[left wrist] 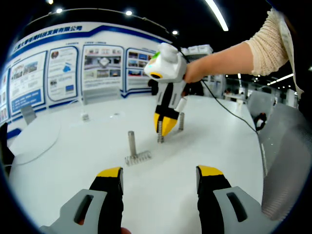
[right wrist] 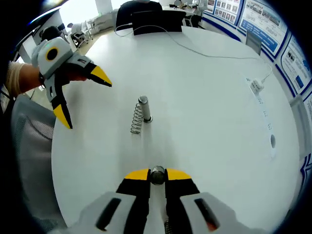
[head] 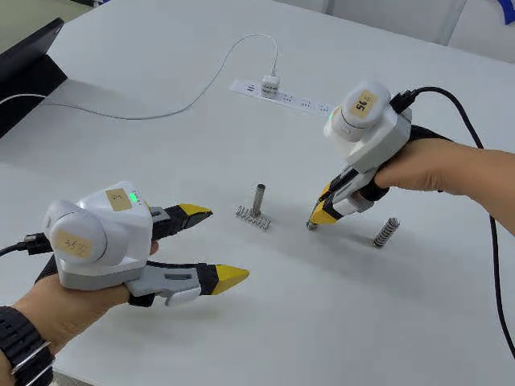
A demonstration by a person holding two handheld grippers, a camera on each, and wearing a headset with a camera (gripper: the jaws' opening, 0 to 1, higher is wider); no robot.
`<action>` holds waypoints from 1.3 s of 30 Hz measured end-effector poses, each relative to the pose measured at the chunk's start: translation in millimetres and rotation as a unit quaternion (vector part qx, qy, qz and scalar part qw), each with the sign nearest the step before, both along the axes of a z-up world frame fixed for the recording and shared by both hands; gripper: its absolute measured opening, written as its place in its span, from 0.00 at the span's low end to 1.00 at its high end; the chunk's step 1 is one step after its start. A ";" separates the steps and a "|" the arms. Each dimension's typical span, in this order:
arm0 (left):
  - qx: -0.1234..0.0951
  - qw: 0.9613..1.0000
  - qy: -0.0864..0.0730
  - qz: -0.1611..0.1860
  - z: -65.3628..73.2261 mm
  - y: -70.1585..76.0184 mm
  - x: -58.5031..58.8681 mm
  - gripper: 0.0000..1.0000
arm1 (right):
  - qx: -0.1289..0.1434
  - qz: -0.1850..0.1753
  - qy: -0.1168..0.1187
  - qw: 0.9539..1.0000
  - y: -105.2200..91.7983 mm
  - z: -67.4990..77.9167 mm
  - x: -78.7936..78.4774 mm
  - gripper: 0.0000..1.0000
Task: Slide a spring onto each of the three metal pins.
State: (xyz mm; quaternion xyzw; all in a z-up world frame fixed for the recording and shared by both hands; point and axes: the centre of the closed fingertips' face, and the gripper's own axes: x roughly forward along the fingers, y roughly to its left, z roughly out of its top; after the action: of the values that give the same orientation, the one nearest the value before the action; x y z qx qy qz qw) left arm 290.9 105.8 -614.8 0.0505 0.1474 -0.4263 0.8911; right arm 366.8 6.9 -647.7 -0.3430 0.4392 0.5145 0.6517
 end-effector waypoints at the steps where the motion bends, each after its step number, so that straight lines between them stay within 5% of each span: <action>1: 0.000 1.000 0.000 0.000 -0.1 0.2 -0.1 0.61 | -0.001 0.000 0.000 1.000 -0.2 -1.2 -0.8 0.13; 16: 0.000 1.000 0.000 0.002 -0.7 1.7 1.2 0.61 | -0.005 0.001 0.000 1.000 -0.8 -5.9 -5.6 0.17; 26: 0.000 1.000 -0.002 0.002 0.7 1.3 0.9 0.62 | 0.008 0.002 -0.022 1.000 0.6 10.3 -0.9 0.25; 34: 0.001 1.000 -0.005 0.001 3.6 1.2 2.0 0.61 | 0.029 0.017 -0.038 0.999 23.5 29.7 -4.4 0.25; 39: 0.001 1.000 -0.006 0.001 4.3 1.4 1.5 0.61 | 0.043 0.018 -0.033 0.998 41.6 28.5 -10.3 0.25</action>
State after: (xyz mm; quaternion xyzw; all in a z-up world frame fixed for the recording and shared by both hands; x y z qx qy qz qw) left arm 292.4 107.2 -610.5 0.0536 0.1423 -0.4249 0.8924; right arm 356.4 48.5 -619.2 -0.3393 0.3884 0.5327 0.6710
